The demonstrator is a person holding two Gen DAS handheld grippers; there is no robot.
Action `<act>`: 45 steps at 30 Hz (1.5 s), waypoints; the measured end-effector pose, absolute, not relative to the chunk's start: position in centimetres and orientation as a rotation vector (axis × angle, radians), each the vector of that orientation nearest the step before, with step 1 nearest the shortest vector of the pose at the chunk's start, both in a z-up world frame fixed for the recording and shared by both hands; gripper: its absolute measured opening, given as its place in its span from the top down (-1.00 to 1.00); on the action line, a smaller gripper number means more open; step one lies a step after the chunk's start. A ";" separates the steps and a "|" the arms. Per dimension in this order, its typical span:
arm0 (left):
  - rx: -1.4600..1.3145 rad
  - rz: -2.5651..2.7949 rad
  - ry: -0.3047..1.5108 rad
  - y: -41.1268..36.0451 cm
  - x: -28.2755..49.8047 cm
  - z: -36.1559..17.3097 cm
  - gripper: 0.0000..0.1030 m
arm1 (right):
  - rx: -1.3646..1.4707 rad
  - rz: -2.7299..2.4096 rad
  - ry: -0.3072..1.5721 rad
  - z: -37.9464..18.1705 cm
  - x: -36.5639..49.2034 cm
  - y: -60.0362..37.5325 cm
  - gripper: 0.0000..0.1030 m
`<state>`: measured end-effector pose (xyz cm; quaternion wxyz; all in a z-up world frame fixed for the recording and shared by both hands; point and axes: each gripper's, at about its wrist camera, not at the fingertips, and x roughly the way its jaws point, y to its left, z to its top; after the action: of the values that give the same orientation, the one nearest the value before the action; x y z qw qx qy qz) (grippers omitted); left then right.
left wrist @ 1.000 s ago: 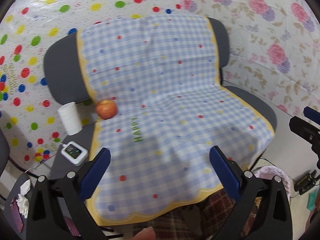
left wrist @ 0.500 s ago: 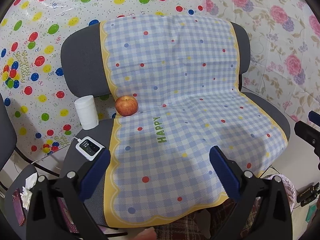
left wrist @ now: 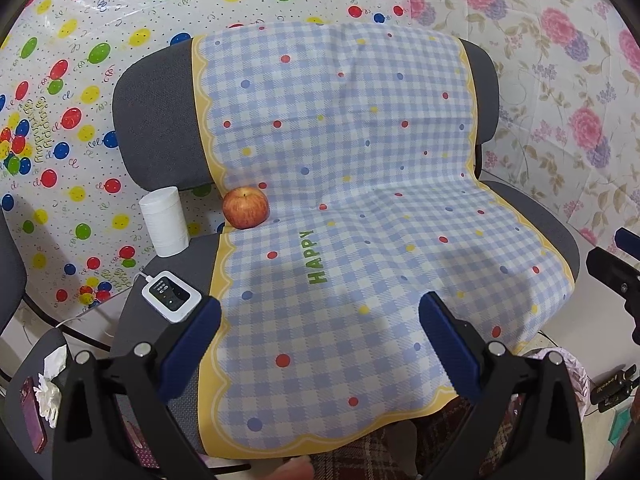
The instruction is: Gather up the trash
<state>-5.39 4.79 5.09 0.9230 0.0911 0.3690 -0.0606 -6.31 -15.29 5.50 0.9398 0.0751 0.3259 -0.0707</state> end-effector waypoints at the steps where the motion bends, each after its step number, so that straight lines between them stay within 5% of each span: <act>1: 0.188 -0.123 0.758 4.8 -5.4 5.1 -0.87 | 0.154 -0.146 0.664 5.4 -6.3 -15.3 -0.79; 45: 0.198 -0.111 0.754 4.4 -5.0 5.0 -0.87 | 0.174 -0.158 0.676 4.5 -6.4 -16.5 -0.79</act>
<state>-4.99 4.37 4.96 0.9235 0.0964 0.3674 -0.0540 -6.41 -16.45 4.46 0.9367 0.0851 0.3306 -0.0773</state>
